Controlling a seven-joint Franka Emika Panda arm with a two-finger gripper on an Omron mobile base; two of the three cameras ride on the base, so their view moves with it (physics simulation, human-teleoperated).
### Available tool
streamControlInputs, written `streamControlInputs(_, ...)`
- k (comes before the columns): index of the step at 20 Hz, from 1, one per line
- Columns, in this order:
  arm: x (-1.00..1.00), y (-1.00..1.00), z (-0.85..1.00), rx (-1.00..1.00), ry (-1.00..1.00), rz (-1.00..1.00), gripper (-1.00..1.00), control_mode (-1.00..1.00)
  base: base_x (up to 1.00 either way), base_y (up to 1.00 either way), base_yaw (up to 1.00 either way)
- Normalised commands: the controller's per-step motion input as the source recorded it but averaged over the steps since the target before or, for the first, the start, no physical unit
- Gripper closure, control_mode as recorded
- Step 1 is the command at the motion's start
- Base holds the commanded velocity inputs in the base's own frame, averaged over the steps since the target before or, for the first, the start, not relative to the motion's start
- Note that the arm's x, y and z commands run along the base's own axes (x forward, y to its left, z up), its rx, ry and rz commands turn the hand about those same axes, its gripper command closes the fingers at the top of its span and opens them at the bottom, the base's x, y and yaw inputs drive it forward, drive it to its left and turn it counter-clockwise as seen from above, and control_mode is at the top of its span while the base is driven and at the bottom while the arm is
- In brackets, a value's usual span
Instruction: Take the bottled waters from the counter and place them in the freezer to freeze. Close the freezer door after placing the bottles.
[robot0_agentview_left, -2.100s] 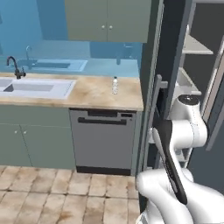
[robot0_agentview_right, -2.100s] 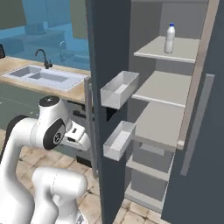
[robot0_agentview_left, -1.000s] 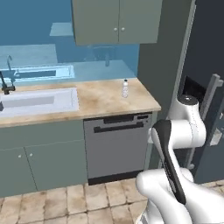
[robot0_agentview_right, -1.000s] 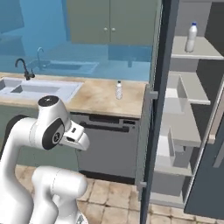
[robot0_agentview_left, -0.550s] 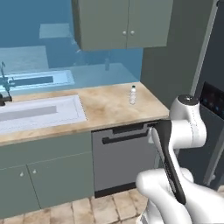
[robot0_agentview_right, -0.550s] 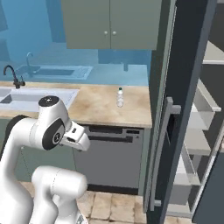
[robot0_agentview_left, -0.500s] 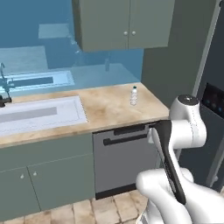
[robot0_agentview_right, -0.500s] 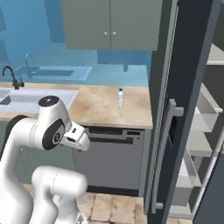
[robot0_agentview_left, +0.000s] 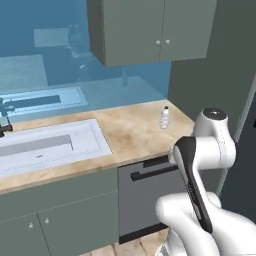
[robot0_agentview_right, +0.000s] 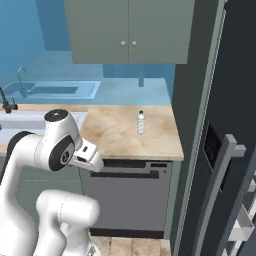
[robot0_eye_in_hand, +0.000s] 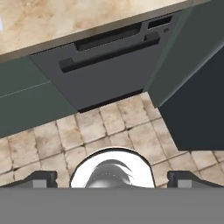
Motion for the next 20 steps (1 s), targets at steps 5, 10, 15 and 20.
streamControlInputs(5, 0.0, 0.0, 0.0, 0.0, 0.0, 0.0, -1.0, 1.0, 0.14, 0.39, -0.03)
streamControlInputs(10, 0.0, 0.0, 0.0, 0.0, 0.0, 0.0, -1.0, 1.0, 0.16, 0.49, -0.01)
streamControlInputs(15, 0.0, 0.0, 0.0, 0.0, 0.0, 0.0, -1.0, 1.0, 0.43, 0.4, -0.07)
streamControlInputs(20, 0.0, 0.0, 0.0, 0.0, 0.0, 0.0, -1.0, 1.0, 0.46, 0.4, -0.08)
